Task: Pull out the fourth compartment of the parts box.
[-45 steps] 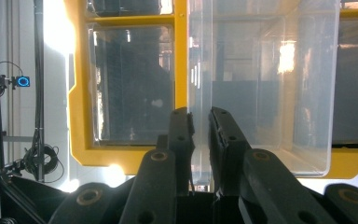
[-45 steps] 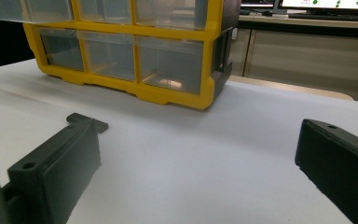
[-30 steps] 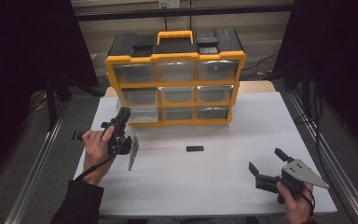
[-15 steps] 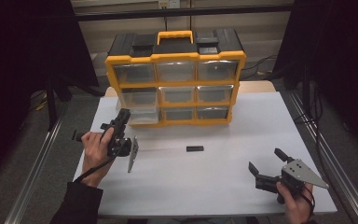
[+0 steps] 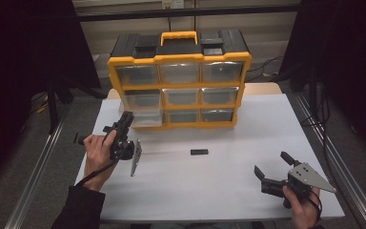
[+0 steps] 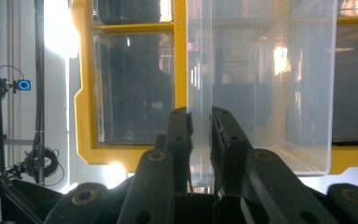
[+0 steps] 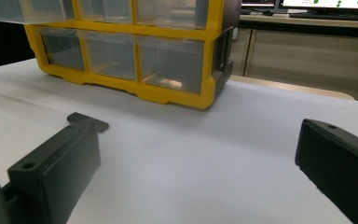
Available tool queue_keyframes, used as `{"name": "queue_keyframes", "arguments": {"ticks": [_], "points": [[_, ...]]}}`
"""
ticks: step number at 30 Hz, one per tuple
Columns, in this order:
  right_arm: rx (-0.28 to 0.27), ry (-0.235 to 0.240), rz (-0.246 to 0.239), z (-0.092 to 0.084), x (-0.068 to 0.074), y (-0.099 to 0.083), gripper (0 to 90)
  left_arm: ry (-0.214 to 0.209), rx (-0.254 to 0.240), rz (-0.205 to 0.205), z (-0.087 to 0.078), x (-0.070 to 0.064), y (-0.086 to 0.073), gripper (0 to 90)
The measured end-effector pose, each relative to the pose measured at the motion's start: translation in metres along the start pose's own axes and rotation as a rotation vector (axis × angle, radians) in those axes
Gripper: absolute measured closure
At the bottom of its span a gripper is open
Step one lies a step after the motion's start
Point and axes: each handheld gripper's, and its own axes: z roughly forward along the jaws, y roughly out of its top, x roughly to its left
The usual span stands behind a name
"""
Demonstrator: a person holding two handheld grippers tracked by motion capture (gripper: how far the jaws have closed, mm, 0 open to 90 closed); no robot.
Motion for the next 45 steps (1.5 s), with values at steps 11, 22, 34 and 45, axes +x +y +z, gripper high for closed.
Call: {"name": "queue_keyframes", "arguments": {"ticks": [11,22,34,45], "points": [[0.001,0.002,0.000,0.000,0.000,0.000,0.0,0.020,0.005,-0.061,0.001,0.000,0.001,54.3],[0.001,0.001,0.000,0.000,0.000,0.000,0.0,-0.017,0.019,-0.236,0.006,0.004,-0.003,20.8],[0.000,0.003,0.001,0.000,0.000,0.000,0.0,-0.055,-0.006,-0.444,0.006,0.010,-0.007,11.6],[0.000,0.003,0.001,0.000,0.000,0.000,0.0,-0.088,-0.022,-0.829,0.005,0.021,-0.017,12.3]]}}
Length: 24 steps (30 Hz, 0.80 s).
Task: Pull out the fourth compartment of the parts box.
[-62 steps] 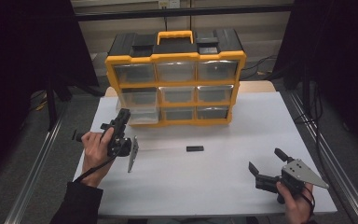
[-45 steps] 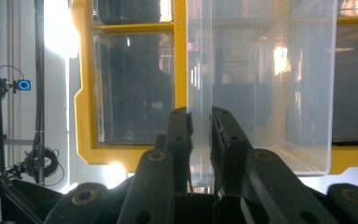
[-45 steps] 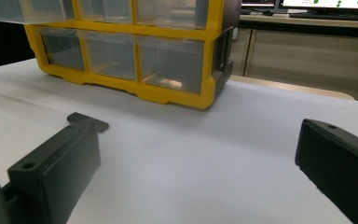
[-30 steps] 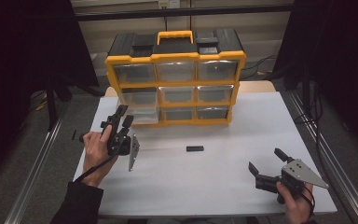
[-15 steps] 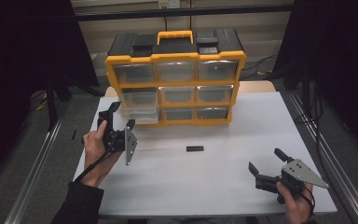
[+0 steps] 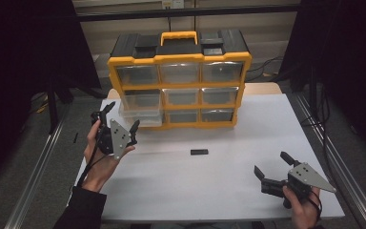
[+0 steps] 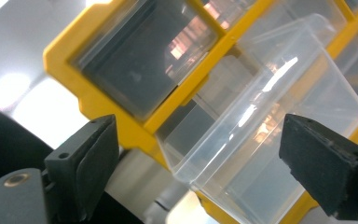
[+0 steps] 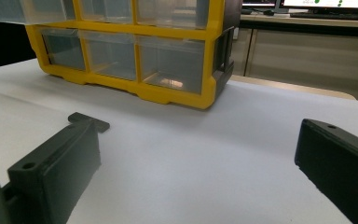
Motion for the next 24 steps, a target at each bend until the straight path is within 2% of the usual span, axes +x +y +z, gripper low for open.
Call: {"name": "queue_keyframes", "arguments": {"ticks": [4,7,9,10,11,12,16,18,19,22,24], "points": [[0.000,0.001,0.000,0.000,0.000,0.000,0.0,-0.006,-0.020,-0.153,0.000,0.008,-0.004,10.7],[-0.002,0.001,0.001,0.000,0.000,0.000,0.0,-0.020,-0.060,-0.282,-0.001,0.012,-0.006,10.1],[-0.001,0.001,0.002,0.000,0.000,0.000,0.0,-0.030,-0.066,-0.347,-0.001,0.014,-0.008,9.3],[-0.001,0.001,0.001,0.000,0.000,0.000,0.0,-0.043,-0.070,-0.393,-0.001,0.015,-0.009,9.1],[-0.001,0.001,0.000,0.000,0.000,0.000,0.0,-0.052,-0.073,-0.421,0.000,0.015,-0.010,8.9],[-0.001,0.001,0.000,0.000,0.000,0.000,0.0,-0.069,-0.072,-0.473,0.000,0.016,-0.012,8.5],[-0.001,0.002,0.002,0.000,0.000,0.000,0.0,-0.124,-0.068,-0.595,0.002,0.019,-0.019,7.8],[-0.002,0.002,0.001,0.000,0.000,0.000,0.0,-0.144,-0.082,-0.669,0.002,0.018,-0.022,7.8],[-0.002,0.002,0.001,0.000,0.000,0.000,0.0,-0.151,-0.083,-0.691,0.002,0.017,-0.024,7.8],[-0.001,0.002,0.001,0.000,0.000,0.000,0.0,-0.164,-0.081,-0.708,0.001,0.014,-0.028,6.3],[-0.002,0.001,0.001,0.000,0.000,0.000,0.0,-0.171,-0.076,-0.752,0.002,0.010,-0.031,5.9]]}}
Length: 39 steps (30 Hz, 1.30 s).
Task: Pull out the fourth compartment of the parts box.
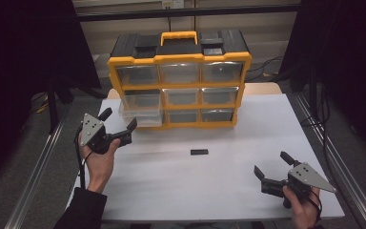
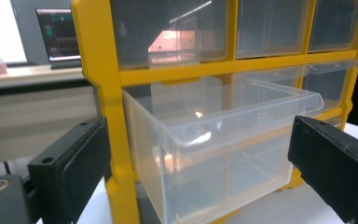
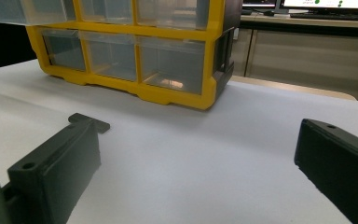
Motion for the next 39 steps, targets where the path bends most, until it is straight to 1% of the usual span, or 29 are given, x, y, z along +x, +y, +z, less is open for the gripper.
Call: {"name": "queue_keyframes", "arguments": {"ticks": [2,5,6,7,9,11,13,15,16,18,19,21,24,25,27,28,29,31,34,35,37,38,39], "points": [[0.000,-0.001,0.002,0.000,0.000,0.000,0.0,0.008,0.021,-0.047,0.000,0.001,-0.008,5.9],[0.001,-0.003,0.000,0.000,0.000,0.000,0.0,0.020,0.043,-0.074,0.002,0.002,-0.021,4.9],[0.001,-0.003,0.000,0.000,0.000,0.000,0.0,0.015,0.053,-0.076,0.002,0.002,-0.024,4.8],[0.001,-0.003,-0.001,0.000,0.000,0.000,0.0,0.006,0.073,-0.068,0.002,0.002,-0.027,4.6],[-0.001,-0.002,0.003,0.000,0.000,0.000,0.0,-0.002,0.072,-0.069,0.002,0.000,-0.032,4.3],[0.000,-0.004,0.002,0.000,0.000,0.000,0.0,-0.006,0.085,-0.057,0.001,-0.002,-0.036,4.3],[-0.001,-0.004,0.000,0.000,0.000,0.000,0.0,-0.010,0.086,-0.060,0.000,-0.004,-0.039,4.3],[0.000,-0.004,0.001,0.000,0.000,0.000,0.0,-0.020,0.089,-0.073,-0.003,-0.004,-0.042,4.2],[0.000,-0.004,0.000,0.000,0.000,0.000,0.0,-0.014,0.087,-0.087,-0.003,-0.004,-0.043,4.3],[0.000,-0.004,0.000,0.000,0.000,0.000,0.0,-0.007,0.105,-0.095,-0.006,-0.003,-0.046,4.7],[0.000,-0.004,0.000,0.000,0.000,0.000,0.0,-0.004,0.099,-0.114,-0.007,-0.003,-0.048,4.6],[0.000,-0.005,0.001,0.000,0.000,0.000,0.0,-0.002,0.104,-0.100,-0.010,-0.002,-0.050,4.4],[0.000,-0.005,0.002,0.000,0.000,0.000,0.0,0.000,0.105,-0.104,-0.014,-0.002,-0.055,4.0],[0.002,-0.004,0.001,0.000,0.000,0.000,0.0,-0.005,0.107,-0.124,-0.014,-0.002,-0.057,4.1],[0.003,-0.003,0.001,0.000,0.000,0.000,0.0,-0.008,0.107,-0.140,-0.016,-0.002,-0.059,3.7],[0.004,-0.004,0.001,0.000,0.000,0.000,0.0,-0.009,0.103,-0.131,-0.017,-0.003,-0.060,3.7],[0.005,-0.006,0.001,0.000,0.000,0.000,0.0,-0.004,0.108,-0.097,-0.019,-0.004,-0.062,3.6],[0.003,-0.009,-0.001,0.000,0.000,0.000,0.0,-0.015,0.124,-0.069,-0.021,-0.006,-0.064,3.6],[0.003,-0.010,-0.002,0.000,0.000,0.000,0.0,-0.039,0.131,-0.084,-0.025,-0.008,-0.066,3.6],[0.003,-0.010,-0.001,0.000,0.000,0.000,0.0,-0.043,0.129,-0.077,-0.028,-0.008,-0.066,3.6],[0.004,-0.011,-0.001,0.000,0.000,0.000,0.0,-0.038,0.118,-0.065,-0.033,-0.010,-0.067,4.0],[0.003,-0.010,0.000,0.000,0.000,0.000,0.0,-0.038,0.125,-0.056,-0.036,-0.009,-0.067,4.1],[0.005,-0.012,0.001,0.000,0.000,0.000,0.0,-0.040,0.121,-0.065,-0.037,-0.009,-0.068,4.3]]}}
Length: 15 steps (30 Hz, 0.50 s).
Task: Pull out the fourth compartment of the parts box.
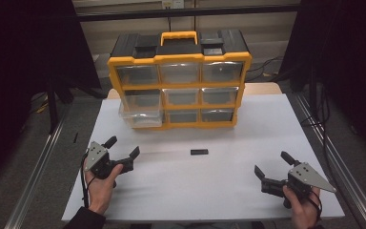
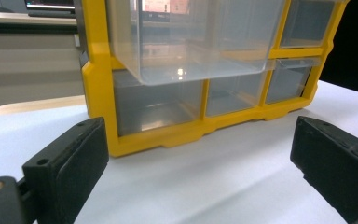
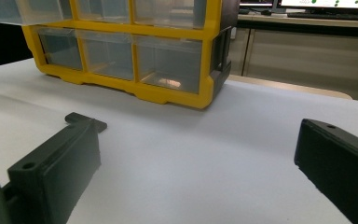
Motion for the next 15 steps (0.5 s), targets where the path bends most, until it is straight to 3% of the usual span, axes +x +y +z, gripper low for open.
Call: {"name": "queue_keyframes", "arguments": {"ticks": [4,6,10,15], "points": [[0.002,0.000,0.003,0.002,0.000,0.000,0.0,-0.020,0.004,0.011,-0.009,-0.003,-0.004,4.8],[0.005,-0.002,0.010,0.003,0.000,0.000,0.0,-0.036,-0.001,-0.009,-0.014,-0.003,-0.003,4.9],[0.013,-0.006,0.008,0.004,0.000,-0.001,0.0,-0.025,0.000,0.019,-0.022,-0.004,-0.004,4.7],[0.013,-0.007,0.011,0.003,0.000,0.000,0.0,-0.038,0.019,0.013,-0.031,-0.007,-0.009,4.4]]}}
